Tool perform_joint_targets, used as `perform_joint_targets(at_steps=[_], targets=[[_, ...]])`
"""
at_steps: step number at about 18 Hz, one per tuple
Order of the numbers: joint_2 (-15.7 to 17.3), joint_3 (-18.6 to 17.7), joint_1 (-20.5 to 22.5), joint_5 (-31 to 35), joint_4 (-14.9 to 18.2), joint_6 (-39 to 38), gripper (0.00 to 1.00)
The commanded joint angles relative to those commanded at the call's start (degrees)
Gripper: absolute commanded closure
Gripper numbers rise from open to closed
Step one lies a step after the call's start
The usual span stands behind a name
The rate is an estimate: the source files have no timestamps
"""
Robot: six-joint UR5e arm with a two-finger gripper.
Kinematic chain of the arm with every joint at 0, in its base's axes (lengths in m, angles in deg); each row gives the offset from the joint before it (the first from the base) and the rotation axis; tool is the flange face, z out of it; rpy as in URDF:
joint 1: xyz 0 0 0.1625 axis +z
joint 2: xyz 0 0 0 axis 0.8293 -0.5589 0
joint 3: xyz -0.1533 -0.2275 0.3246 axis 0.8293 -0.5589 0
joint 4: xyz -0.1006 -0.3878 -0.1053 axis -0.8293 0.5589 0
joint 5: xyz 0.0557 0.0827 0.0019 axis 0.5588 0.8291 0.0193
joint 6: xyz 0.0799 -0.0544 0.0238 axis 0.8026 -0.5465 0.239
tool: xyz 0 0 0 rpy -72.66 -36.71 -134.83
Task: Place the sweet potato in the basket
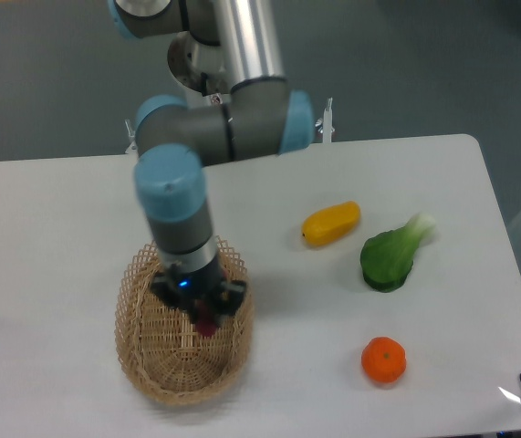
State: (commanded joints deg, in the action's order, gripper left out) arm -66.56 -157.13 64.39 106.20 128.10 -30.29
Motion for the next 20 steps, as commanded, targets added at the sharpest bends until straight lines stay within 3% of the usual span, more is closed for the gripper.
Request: perform_joint_targets(at_steps=[6, 13, 15, 16, 17, 20], targets=[[-3.3, -2.4, -2.5, 4.2, -4.0, 0.6, 0.73], [-4.2, -2.4, -3.4, 4.4, -4.2, 0.6, 0.71], [-4.2, -2.3, -3.4, 4.5, -4.2, 0.6, 0.43], [-4.2, -2.3, -3.4, 4.6, -4.3, 0.6, 0.18], [-4.1, -2.1, -3.4, 4.7, -4.3, 0.4, 0.00], [-3.9, -1.6, -3.3, 7.6, -4.2, 0.7, 0.00]])
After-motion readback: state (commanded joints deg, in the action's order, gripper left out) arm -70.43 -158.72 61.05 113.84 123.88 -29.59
